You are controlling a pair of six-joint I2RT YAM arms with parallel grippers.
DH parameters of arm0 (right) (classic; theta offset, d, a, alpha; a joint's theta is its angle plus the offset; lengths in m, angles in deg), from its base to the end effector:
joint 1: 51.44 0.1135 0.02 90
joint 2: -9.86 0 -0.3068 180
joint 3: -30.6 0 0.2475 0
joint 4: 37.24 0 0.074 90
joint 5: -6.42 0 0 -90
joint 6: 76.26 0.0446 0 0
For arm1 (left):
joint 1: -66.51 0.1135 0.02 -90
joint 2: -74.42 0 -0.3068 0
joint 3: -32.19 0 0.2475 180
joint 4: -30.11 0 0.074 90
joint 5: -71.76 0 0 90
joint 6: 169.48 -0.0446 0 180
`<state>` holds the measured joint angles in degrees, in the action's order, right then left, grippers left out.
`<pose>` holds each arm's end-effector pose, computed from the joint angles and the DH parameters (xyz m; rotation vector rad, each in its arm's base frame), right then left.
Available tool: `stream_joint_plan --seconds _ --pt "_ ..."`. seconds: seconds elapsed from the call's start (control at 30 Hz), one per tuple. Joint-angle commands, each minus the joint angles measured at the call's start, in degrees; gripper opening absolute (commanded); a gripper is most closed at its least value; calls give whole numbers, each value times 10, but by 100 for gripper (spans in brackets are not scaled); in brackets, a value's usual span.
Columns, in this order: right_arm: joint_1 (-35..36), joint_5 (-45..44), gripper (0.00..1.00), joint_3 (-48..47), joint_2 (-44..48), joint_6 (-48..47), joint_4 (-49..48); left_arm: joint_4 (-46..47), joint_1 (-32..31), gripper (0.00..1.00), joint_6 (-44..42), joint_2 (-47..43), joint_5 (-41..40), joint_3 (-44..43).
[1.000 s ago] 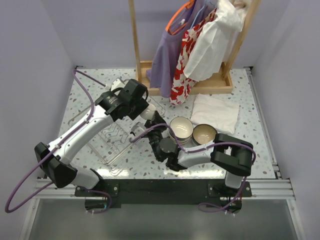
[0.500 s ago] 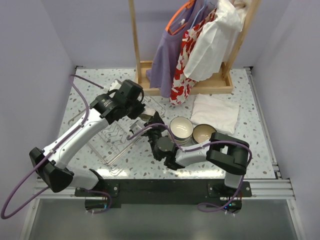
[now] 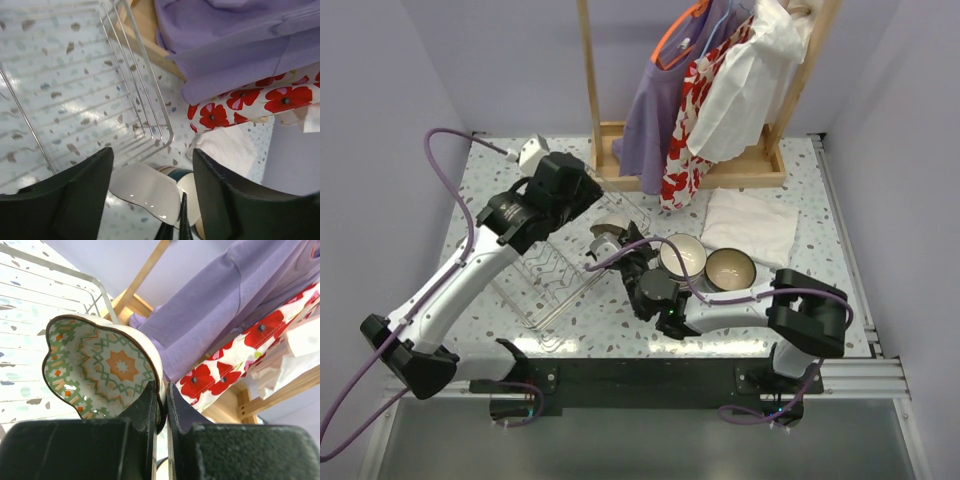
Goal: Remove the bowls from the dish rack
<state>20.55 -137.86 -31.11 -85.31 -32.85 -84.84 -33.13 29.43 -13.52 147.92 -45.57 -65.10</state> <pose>0.1430 0.3227 0.3070 -0.6271 1.2883 -0.2609 0.2095 -0.1326 0.4353 -0.7921 2.0647 -0.4797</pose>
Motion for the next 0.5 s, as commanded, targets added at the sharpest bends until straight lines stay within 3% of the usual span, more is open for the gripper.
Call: stream_joint_plan --seconds 0.0,0.27,0.47 --pt "-16 6 0 -41 68 110 105 87 4 76 -186 -55 -124 -25" --pt "-92 40 0 -133 171 346 524 215 4 100 -384 -176 -178 99" --pt "-157 111 0 -212 220 461 796 263 5 100 -448 -273 -151 208"
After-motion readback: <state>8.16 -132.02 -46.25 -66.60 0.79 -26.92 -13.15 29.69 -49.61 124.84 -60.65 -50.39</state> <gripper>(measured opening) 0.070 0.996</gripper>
